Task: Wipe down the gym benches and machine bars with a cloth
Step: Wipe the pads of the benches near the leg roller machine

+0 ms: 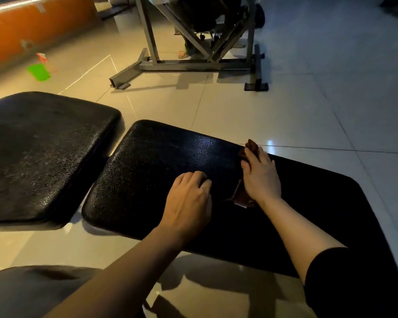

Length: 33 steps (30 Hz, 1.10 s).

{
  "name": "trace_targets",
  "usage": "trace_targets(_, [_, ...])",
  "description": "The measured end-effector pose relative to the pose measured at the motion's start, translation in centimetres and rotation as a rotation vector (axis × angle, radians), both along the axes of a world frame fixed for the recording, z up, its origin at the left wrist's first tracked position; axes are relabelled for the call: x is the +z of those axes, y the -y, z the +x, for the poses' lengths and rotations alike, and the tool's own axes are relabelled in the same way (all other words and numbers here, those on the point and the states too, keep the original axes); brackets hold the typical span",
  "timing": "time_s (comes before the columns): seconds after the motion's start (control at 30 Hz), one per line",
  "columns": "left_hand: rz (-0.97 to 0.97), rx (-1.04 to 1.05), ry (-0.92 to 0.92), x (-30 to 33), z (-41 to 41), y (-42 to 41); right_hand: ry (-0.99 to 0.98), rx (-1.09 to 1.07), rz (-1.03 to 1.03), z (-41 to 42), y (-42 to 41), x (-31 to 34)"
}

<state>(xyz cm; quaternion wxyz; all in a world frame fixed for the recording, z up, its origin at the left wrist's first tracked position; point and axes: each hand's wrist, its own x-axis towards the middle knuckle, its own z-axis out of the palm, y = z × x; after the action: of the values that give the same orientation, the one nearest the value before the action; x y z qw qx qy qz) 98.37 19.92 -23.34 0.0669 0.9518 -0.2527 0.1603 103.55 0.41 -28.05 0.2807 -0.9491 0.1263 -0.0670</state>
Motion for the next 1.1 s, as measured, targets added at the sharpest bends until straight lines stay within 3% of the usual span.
trace_targets(0.17, [-0.026,0.13,0.046,1.4,0.1,-4.1,-0.017,0.003,0.024,0.9,-4.0,1.5])
trace_targets(0.5, [-0.126,0.471,0.056,2.9,-1.0,-12.6,0.155,0.62,-0.046,3.4,-23.2,7.6])
trace_targets(0.63, [-0.143,0.453,0.073,3.0,-1.5,-12.2,0.215,0.603,-0.015,3.1,-21.9,7.1])
trace_targets(0.83, [-0.146,0.332,-0.005,3.0,-1.9,-9.7,0.079,0.175,0.059,2.8,-14.9,4.5])
trace_targets(0.9, [-0.139,0.361,-0.013,3.0,-2.1,-9.4,0.128,0.273,0.034,2.1,-17.2,5.4])
trace_targets(1.0, [-0.231,0.512,0.037,2.7,-2.5,-10.1,0.219,0.598,-0.022,0.6,-21.8,6.8])
trace_targets(1.1, [-0.174,0.538,0.057,1.7,-3.4,-10.5,0.198,0.655,-0.022,-0.4,-21.4,6.4])
